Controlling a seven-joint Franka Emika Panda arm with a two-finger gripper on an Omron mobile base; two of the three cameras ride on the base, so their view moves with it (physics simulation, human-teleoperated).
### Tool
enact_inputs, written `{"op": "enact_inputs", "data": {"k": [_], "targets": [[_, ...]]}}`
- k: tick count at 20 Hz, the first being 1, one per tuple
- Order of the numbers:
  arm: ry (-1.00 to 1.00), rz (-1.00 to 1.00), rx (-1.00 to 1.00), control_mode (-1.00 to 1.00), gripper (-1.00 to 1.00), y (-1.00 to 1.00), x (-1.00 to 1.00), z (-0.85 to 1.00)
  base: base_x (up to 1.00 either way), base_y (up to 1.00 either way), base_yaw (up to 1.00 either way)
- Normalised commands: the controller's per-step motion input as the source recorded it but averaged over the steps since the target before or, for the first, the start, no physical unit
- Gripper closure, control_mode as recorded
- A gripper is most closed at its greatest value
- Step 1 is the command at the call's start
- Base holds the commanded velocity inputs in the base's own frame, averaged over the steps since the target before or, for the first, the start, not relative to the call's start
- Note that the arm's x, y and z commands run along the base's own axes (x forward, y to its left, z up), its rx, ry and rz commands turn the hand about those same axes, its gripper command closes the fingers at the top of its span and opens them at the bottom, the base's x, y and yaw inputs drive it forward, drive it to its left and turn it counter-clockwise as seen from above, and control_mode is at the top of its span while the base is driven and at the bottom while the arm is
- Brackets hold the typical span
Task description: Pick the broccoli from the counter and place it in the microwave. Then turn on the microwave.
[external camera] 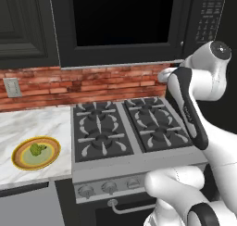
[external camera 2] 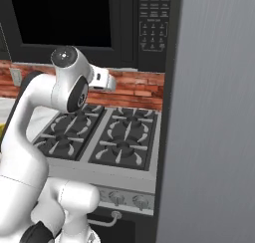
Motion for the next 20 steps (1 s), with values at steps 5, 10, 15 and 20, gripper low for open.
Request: {"op": "enact_inputs", "data": {"k": [5, 10, 15, 20], "targets": [[-0.01, -0.04, 0.00, -1.00, -1.00, -0.22, 0.00, 0.57, 0.00, 0.00, 0.00], [0.00, -0.04, 0.00, -1.00, -1.00, -0.23, 0.13, 0.53, 0.00, 0.00, 0.00], [0.00, -0.02, 0.01, -1.00, -1.00, -0.25, 0.22, 0.44, 0.00, 0.00, 0.00], [0.00, 0.00, 0.02, -1.00, -1.00, -0.19, 0.29, 0.31, 0.00, 0.00, 0.00]]}}
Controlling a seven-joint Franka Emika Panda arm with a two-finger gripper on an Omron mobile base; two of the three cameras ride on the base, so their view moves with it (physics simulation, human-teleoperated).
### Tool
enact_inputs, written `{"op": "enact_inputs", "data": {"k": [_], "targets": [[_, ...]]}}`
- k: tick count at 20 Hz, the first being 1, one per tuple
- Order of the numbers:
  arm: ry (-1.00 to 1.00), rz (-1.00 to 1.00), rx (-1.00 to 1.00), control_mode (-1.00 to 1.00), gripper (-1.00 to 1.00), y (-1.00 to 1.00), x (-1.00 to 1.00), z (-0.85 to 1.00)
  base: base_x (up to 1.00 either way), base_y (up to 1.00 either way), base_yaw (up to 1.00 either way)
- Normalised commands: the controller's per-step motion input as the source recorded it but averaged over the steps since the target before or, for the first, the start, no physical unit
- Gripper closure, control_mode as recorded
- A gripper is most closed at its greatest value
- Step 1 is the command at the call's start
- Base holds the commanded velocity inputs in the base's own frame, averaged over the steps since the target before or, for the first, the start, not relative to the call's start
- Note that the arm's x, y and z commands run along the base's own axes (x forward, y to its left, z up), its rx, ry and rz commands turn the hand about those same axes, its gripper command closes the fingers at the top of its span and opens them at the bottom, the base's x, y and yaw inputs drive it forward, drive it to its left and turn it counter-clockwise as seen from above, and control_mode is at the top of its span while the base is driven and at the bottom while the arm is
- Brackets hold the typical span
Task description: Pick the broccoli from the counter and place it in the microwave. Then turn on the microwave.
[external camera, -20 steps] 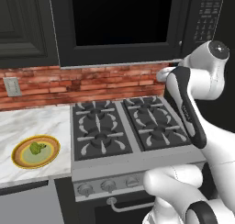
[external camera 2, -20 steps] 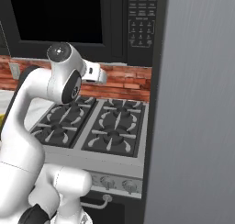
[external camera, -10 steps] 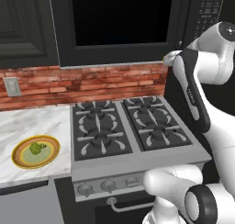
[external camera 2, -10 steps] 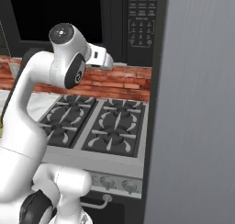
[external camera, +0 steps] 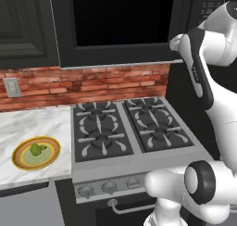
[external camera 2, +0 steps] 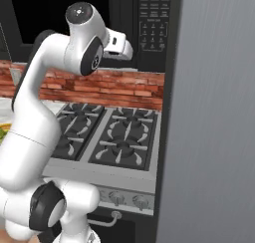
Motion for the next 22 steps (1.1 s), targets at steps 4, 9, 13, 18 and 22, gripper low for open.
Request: {"op": "enact_inputs", "data": {"k": [4, 9, 13, 18, 22], "targets": [[0.00, 0.00, 0.04, -1.00, -1.00, -0.14, 0.34, 0.23, 0.00, 0.00, 0.00], [0.00, 0.00, 0.03, -1.00, -1.00, -0.09, 0.36, 0.22, 0.00, 0.00, 0.00], [0.00, 0.00, 0.02, -1.00, -1.00, -0.07, 0.37, 0.20, 0.00, 0.00, 0.00], [0.00, 0.00, 0.01, -1.00, -1.00, -0.07, 0.36, 0.14, 0.00, 0.00, 0.00], [0.00, 0.00, 0.00, -1.00, -1.00, -0.07, 0.30, 0.03, 0.00, 0.00, 0.00]]}}
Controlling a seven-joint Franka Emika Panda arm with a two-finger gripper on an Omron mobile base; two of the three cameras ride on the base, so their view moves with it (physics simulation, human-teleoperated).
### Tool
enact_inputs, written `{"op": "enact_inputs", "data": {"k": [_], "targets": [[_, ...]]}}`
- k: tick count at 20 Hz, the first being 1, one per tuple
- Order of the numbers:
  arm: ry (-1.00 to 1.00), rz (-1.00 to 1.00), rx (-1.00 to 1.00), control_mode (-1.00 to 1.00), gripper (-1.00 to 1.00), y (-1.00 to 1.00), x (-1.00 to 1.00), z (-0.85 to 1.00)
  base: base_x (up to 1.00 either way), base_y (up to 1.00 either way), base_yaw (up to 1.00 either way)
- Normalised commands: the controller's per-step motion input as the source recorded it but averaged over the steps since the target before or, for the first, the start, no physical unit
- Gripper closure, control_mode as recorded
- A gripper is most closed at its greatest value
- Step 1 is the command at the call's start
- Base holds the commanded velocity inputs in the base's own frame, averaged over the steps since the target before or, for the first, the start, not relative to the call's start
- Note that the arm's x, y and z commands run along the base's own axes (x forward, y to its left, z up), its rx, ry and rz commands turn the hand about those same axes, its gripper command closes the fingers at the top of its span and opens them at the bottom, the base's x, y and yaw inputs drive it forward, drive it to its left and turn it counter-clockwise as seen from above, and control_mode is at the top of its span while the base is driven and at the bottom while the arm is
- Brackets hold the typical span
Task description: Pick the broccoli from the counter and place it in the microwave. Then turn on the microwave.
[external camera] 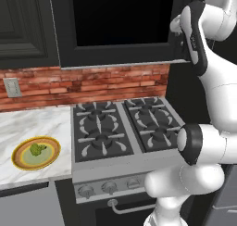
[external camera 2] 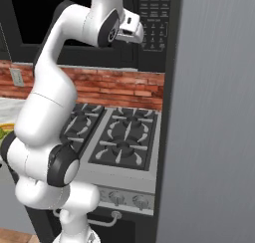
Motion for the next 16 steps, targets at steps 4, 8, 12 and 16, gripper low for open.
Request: {"op": "enact_inputs", "data": {"k": [4, 8, 12, 16], "targets": [[0.00, 0.00, 0.00, -1.00, -1.00, -0.05, 0.19, 0.00, 0.00, 0.00, 0.00], [-0.03, 0.00, 0.01, -1.00, -1.00, 0.00, 0.05, 0.00, 0.00, 0.00, 0.00], [-0.10, 0.00, 0.01, -1.00, -1.00, 0.00, 0.00, -0.02, 0.00, 0.00, 0.00], [-0.16, 0.00, 0.00, -1.00, -1.00, 0.00, 0.00, -0.02, 0.00, 0.00, 0.00]]}}
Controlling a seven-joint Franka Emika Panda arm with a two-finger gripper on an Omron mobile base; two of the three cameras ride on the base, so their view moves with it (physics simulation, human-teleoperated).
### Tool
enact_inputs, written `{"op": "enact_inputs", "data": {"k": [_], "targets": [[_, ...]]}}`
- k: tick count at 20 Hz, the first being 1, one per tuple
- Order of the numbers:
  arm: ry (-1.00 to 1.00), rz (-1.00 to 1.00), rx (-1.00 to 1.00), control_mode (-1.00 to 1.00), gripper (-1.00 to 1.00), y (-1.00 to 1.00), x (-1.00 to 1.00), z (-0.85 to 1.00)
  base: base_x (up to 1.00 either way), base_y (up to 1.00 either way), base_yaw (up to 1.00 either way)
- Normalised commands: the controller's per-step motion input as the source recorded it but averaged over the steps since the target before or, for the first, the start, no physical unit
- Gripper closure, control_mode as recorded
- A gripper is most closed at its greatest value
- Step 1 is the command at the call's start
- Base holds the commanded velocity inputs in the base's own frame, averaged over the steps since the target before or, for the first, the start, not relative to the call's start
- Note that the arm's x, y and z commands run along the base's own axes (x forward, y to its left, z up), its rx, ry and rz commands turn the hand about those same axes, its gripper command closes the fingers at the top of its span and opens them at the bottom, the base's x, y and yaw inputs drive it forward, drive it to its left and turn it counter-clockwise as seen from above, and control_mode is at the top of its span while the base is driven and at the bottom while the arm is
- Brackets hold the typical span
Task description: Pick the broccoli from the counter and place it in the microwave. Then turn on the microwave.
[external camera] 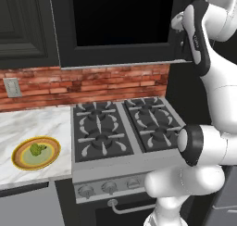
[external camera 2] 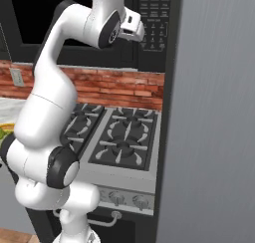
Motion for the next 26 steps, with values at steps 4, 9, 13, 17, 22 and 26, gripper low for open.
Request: {"op": "enact_inputs", "data": {"k": [4, 9, 13, 17, 22, 26], "targets": [[-0.15, 0.00, 0.00, -1.00, -1.00, -0.01, 0.08, -0.01, 0.00, 0.00, 0.00], [-0.05, 0.00, 0.00, -1.00, -1.00, -0.11, 0.36, 0.00, 0.00, 0.00, 0.00], [0.00, 0.00, 0.00, -1.00, -1.00, -0.28, 0.40, 0.00, 0.00, 0.00, 0.00], [0.00, -0.01, 0.00, -1.00, -1.00, -0.35, 0.36, 0.00, 0.00, 0.00, 0.00], [0.00, -0.01, 0.00, -1.00, -1.00, -0.29, 0.17, 0.00, 0.00, 0.00, 0.00], [0.00, -0.01, 0.00, -1.00, -1.00, -0.21, 0.06, 0.00, 0.00, 0.00, 0.00]]}}
